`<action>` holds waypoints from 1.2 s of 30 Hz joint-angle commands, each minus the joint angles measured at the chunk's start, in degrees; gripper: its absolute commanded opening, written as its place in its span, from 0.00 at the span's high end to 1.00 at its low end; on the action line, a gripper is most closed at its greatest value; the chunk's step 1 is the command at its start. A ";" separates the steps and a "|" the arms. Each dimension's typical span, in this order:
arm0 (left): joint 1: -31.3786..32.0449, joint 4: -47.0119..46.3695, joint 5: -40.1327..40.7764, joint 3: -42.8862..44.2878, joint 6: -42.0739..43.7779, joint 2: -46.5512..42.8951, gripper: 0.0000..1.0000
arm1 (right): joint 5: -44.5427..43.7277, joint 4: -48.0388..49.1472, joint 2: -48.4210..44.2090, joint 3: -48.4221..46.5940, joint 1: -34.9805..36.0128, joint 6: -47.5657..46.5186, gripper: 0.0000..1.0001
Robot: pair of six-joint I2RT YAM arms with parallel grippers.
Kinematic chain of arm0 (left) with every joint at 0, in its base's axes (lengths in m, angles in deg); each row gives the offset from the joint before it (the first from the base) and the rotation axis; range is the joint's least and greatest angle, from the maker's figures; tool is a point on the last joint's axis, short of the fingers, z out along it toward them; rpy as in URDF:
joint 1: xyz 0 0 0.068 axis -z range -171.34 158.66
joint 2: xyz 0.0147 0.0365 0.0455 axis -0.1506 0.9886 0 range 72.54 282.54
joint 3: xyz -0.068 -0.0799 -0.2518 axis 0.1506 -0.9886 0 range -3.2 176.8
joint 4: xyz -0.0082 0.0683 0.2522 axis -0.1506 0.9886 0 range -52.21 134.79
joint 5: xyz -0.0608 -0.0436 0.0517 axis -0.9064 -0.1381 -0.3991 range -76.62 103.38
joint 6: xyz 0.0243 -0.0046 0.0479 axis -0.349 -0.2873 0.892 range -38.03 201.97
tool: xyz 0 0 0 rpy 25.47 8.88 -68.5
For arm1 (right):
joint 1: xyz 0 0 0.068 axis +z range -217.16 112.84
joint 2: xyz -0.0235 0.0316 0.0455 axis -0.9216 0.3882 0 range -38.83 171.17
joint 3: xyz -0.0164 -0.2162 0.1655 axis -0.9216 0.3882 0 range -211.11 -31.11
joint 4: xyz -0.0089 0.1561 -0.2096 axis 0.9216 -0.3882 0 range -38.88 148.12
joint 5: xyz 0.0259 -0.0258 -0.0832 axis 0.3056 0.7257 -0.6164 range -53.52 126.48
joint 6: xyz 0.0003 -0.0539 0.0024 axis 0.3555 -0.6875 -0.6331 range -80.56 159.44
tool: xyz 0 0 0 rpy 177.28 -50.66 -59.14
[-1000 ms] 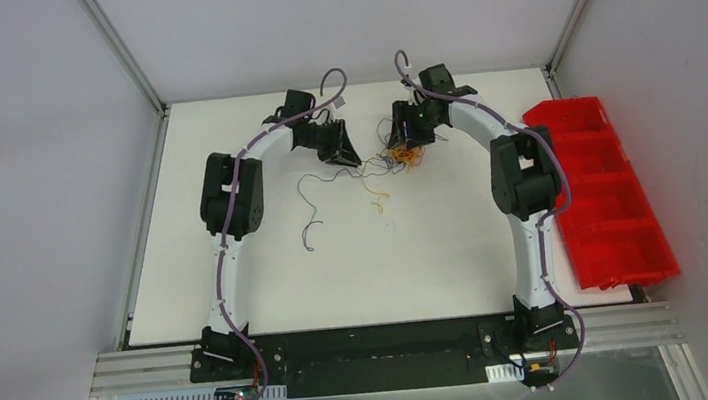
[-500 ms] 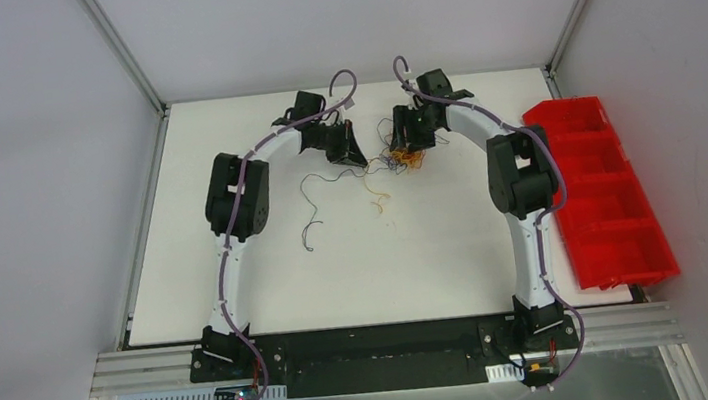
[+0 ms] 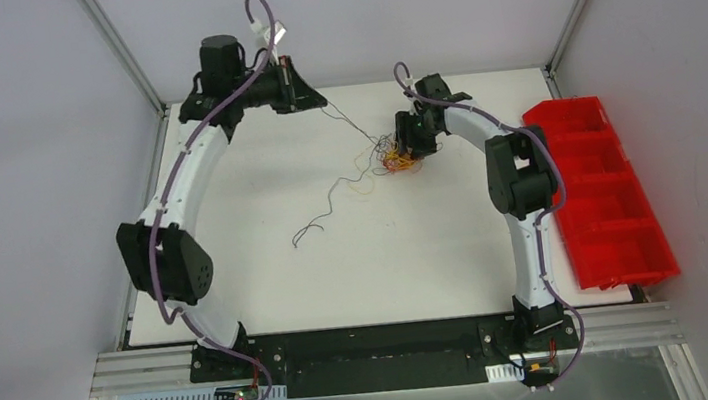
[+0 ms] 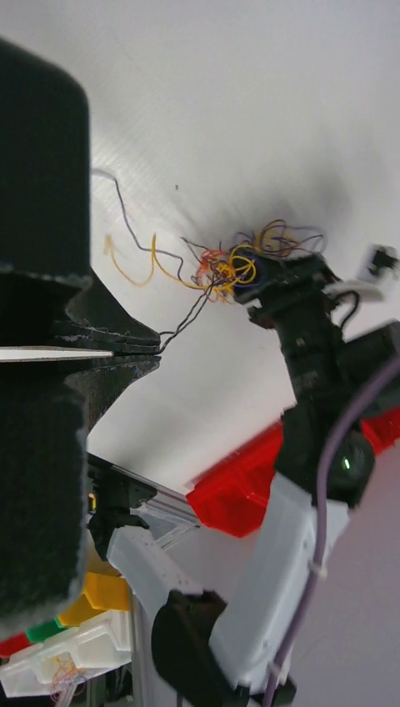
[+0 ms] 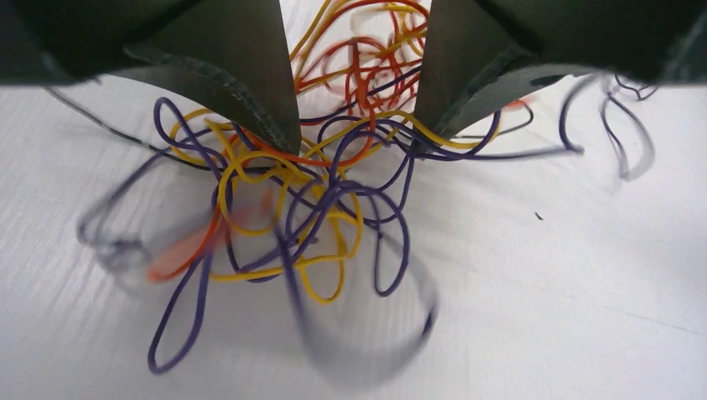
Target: Untangle the cables
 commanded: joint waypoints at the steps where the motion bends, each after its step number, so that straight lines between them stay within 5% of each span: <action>1: -2.30 0.81 -3.66 4.89 -3.59 -7.75 1.00 | -4.58 -4.91 -2.04 2.59 -0.12 -0.85 0.45; 20: -16.29 -4.74 -3.11 39.38 -15.08 -12.66 1.00 | -5.04 -8.67 -5.96 9.08 -1.30 -2.15 0.46; 27: -24.33 -8.37 9.82 41.20 -16.57 -15.95 1.00 | -5.82 -11.31 -4.92 9.34 -1.23 -2.57 0.47; 36: -25.68 -5.40 18.08 40.27 -10.85 -18.74 1.00 | -3.94 -10.70 -7.23 11.23 0.24 -3.54 0.48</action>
